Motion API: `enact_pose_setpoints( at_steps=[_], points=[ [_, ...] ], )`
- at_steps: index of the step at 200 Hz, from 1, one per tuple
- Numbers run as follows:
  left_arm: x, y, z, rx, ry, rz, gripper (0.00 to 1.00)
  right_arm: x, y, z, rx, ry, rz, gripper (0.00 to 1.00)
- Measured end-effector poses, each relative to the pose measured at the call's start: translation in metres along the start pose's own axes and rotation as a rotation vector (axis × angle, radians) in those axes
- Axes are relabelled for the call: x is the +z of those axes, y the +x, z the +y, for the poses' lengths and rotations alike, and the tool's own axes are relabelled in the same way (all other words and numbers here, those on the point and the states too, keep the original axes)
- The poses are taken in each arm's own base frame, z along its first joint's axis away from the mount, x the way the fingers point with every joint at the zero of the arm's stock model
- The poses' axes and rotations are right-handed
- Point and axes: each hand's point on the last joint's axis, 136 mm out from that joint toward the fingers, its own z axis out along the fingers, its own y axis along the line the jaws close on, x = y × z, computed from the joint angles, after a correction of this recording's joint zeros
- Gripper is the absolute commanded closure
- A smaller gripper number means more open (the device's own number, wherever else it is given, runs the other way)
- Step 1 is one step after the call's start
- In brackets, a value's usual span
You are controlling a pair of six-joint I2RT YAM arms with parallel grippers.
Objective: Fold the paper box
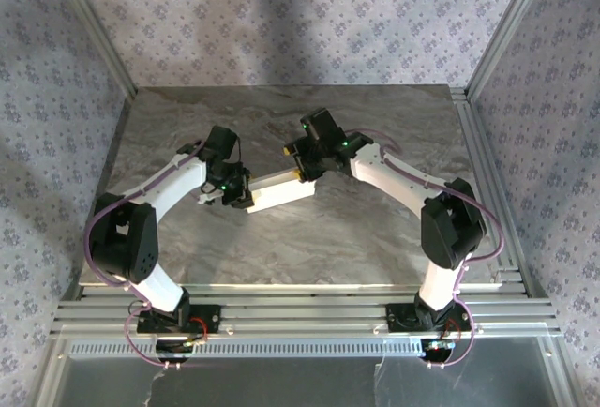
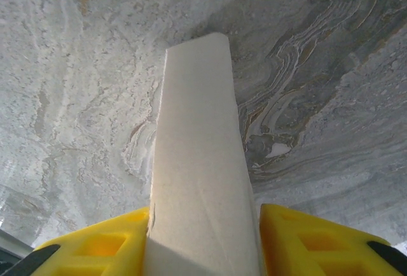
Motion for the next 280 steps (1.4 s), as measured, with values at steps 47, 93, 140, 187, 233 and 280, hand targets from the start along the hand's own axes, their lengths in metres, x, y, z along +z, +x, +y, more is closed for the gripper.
enact_pose_setpoints(
  at_steps=[47, 93, 140, 187, 233, 280],
  points=[
    [0.001, -0.004, -0.001, -0.011, -0.006, -0.012, 0.57, -0.034, -0.011, 0.002, -0.010, -0.008, -0.023, 0.47],
    [0.002, -0.004, -0.005, -0.017, -0.013, -0.020, 0.58, -0.072, -0.043, 0.004, -0.153, -0.028, -0.083, 0.71],
    [0.000, -0.002, -0.008, -0.016, -0.009, -0.023, 0.58, -0.089, -0.074, -0.005, -0.787, 0.065, -0.148, 0.65],
    [0.000, -0.001, -0.011, -0.020, -0.012, -0.026, 0.58, -0.104, -0.058, -0.028, -1.424, 0.027, -0.053, 0.65],
    [-0.001, -0.002, -0.010, -0.022, -0.018, -0.033, 0.58, -0.076, -0.051, -0.048, -1.690, 0.031, 0.106, 0.64],
    [-0.001, -0.003, -0.010, -0.023, -0.017, -0.036, 0.58, -0.048, -0.042, -0.056, -1.764, 0.064, 0.212, 0.68]
  ],
)
